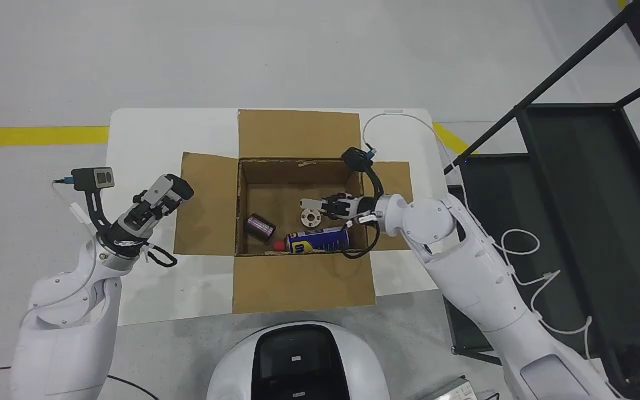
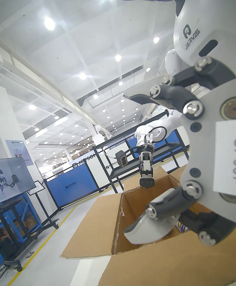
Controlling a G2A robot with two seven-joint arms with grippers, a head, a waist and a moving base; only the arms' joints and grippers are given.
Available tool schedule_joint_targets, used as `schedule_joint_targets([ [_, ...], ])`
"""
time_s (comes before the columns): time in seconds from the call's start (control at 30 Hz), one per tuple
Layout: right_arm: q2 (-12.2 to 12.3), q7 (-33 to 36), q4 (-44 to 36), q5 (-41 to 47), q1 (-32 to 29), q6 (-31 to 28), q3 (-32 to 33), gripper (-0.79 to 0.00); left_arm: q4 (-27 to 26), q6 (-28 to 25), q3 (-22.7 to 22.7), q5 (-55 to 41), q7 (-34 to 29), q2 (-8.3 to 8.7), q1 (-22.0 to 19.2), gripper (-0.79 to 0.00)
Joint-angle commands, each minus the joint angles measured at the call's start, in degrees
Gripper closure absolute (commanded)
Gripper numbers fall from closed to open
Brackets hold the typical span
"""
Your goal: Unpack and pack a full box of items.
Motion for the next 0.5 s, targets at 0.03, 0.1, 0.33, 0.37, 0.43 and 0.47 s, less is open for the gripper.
schedule_joint_targets([
  [0.03, -0.22, 1.17, -0.01, -9.86, 3.16, 4.10, -3.17, -0.785, 0.00, 0.00, 0.00, 0.00, 0.00, 0.00, 0.00, -0.785],
  [0.1, -0.57, 2.12, 0.75, -15.08, 5.49, 5.95, -5.96, -0.785, 0.00, 0.00, 0.00, 0.00, 0.00, 0.00, 0.00, -0.785],
  [0.33, -2.91, 3.70, 9.14, -20.65, 12.82, 7.40, -14.26, -0.785, 0.00, 0.00, 0.00, 0.00, 0.00, 0.00, 0.00, -0.785],
  [0.37, -3.28, 3.83, 10.39, -20.83, 13.61, 6.99, -15.29, -0.785, 0.00, 0.00, 0.00, 0.00, 0.00, 0.00, 0.00, -0.785],
  [0.43, -3.99, 4.18, 12.88, -21.49, 15.19, 6.30, -17.18, -0.785, 0.00, 0.00, 0.00, 0.00, 0.00, 0.00, 0.00, -0.785],
  [0.47, -4.33, 4.56, 14.06, -21.99, 15.95, 5.76, -18.15, -0.785, 0.00, 0.00, 0.00, 0.00, 0.00, 0.00, 0.00, -0.785],
])
